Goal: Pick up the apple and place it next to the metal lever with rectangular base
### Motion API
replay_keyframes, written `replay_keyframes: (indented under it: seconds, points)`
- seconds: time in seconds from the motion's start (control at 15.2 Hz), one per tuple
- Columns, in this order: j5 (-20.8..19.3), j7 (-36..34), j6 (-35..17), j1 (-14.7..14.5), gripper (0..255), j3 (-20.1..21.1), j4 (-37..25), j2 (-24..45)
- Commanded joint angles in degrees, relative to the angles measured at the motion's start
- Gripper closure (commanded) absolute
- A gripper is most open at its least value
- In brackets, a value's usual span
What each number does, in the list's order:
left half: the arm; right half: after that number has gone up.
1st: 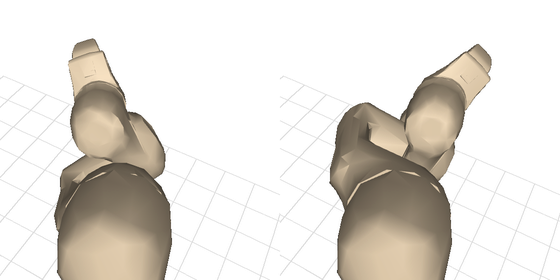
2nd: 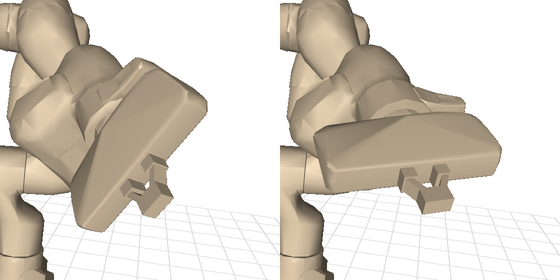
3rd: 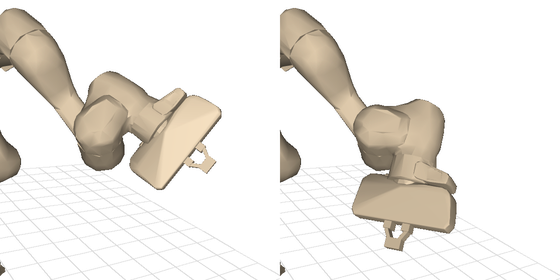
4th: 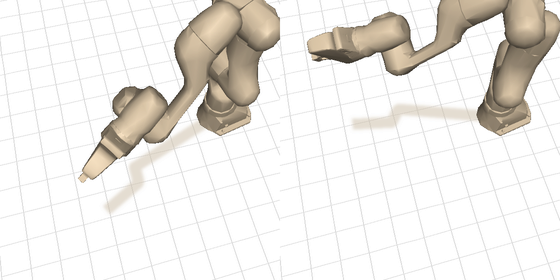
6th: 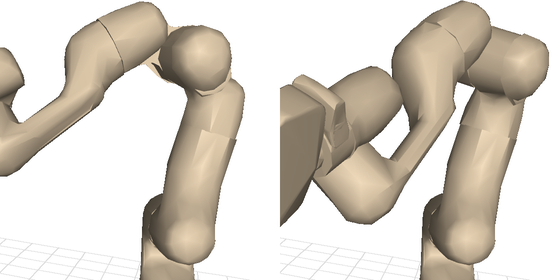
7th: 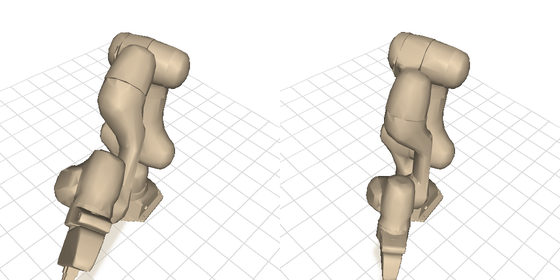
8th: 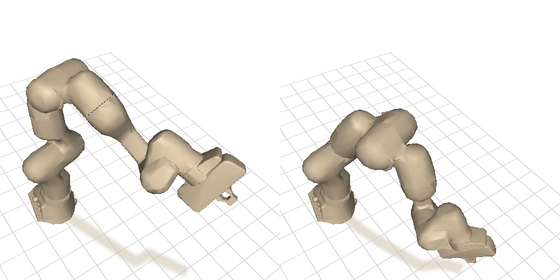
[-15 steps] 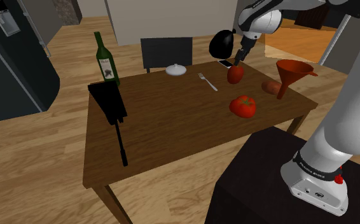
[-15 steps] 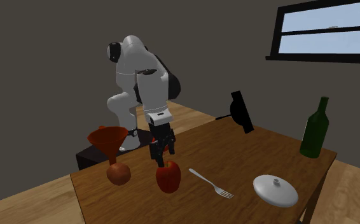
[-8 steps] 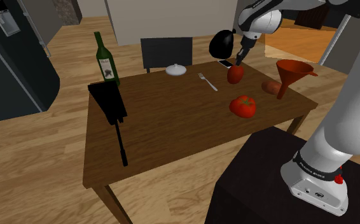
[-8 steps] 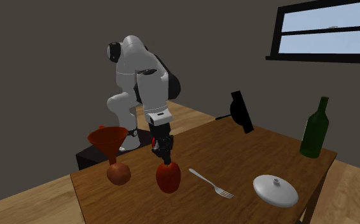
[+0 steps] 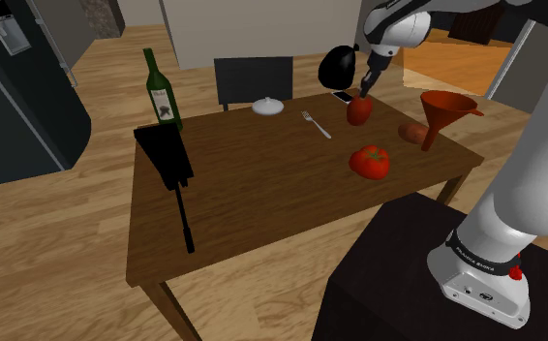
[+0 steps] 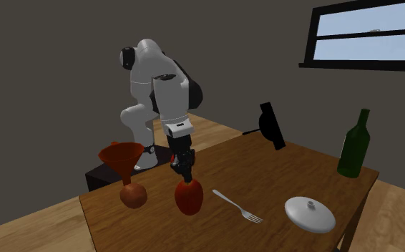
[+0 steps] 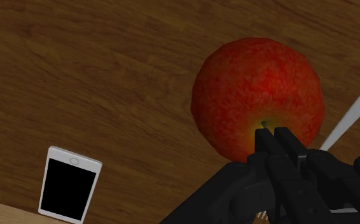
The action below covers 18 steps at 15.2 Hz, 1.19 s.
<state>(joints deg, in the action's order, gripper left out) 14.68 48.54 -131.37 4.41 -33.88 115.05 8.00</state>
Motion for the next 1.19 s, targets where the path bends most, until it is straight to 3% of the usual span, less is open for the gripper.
replay_keyframes:
  seconds: [0.0, 1.12]
  points:
    - [-0.7, -0.6, 1.3, -0.1, 255, -0.1, -0.9, -0.6]
    - [-5.0, -4.5, 13.2, -0.6, 255, -0.6, -9.9, -4.6]
